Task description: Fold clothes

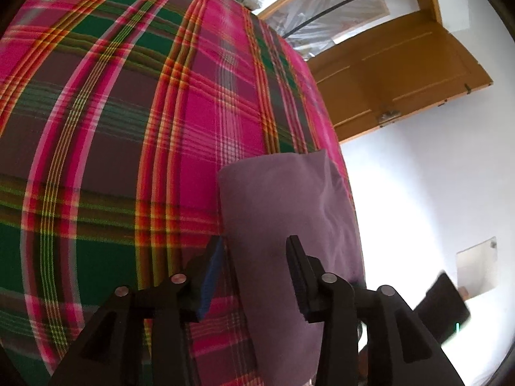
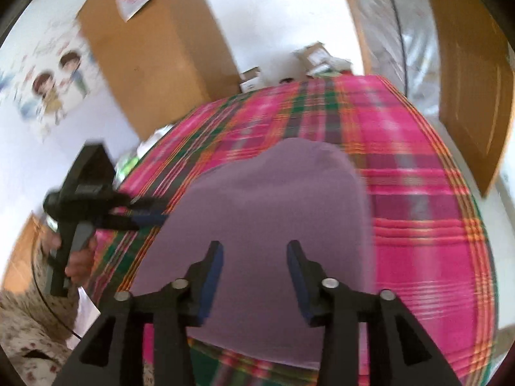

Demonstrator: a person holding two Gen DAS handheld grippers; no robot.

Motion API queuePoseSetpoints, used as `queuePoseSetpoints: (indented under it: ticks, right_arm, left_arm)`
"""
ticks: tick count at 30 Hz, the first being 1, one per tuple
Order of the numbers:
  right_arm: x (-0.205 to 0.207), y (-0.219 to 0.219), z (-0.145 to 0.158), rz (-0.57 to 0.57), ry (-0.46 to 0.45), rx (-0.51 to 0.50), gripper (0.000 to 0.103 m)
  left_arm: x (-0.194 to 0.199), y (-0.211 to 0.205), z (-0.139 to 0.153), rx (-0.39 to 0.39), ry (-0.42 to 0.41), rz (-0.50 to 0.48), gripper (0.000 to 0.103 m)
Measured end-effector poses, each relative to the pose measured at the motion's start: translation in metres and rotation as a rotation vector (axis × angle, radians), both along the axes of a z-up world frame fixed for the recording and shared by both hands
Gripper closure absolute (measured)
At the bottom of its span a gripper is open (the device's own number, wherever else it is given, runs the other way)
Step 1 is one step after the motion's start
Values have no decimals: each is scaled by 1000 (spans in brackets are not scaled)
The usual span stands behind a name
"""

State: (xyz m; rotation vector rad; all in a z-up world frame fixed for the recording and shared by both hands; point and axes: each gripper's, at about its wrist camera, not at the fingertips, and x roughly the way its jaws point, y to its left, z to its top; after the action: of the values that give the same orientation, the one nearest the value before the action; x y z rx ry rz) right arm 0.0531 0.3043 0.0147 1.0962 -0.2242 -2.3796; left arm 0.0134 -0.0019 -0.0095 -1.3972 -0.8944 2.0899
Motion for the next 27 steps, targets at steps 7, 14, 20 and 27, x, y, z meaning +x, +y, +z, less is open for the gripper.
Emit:
queuePoseSetpoints:
  ticks: [7,14,20,27]
  right_arm:
    - [-36,62,-16,-122,-147,-105,53]
    - [-71,86,-50,-7,-339,-280,47]
    - [-88,89,-58,40,-390,-331,47]
    - [-106,86,-61,105,-425,-351,46]
  left_arm:
    - [0,-5,-15,60,-83,-66,47]
    - [-3,-4,-24,141,-131,-122,45]
    - [-5,-9,-31,191,-164,-136,44]
    - [-5,-9,-34,236,-176,-172,44]
